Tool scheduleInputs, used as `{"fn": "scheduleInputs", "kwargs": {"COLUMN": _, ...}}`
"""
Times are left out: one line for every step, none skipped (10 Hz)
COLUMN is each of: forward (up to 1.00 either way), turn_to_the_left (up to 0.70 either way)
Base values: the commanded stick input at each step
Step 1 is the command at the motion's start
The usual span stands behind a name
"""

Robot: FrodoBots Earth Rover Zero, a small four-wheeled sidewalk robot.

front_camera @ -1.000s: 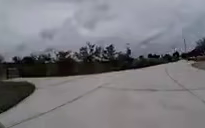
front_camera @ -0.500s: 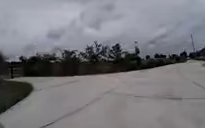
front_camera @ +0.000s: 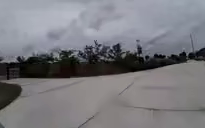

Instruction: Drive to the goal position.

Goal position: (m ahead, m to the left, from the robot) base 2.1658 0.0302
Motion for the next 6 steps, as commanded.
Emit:
{"fn": "scheduleInputs", "kwargs": {"forward": 0.85, "turn_to_the_left": 0.0}}
{"fn": "scheduleInputs", "kwargs": {"forward": 0.85, "turn_to_the_left": 0.0}}
{"fn": "scheduleInputs", "kwargs": {"forward": 0.85, "turn_to_the_left": 0.0}}
{"fn": "scheduleInputs", "kwargs": {"forward": 0.85, "turn_to_the_left": 0.0}}
{"fn": "scheduleInputs", "kwargs": {"forward": 0.85, "turn_to_the_left": 0.0}}
{"fn": "scheduleInputs", "kwargs": {"forward": 0.85, "turn_to_the_left": 0.0}}
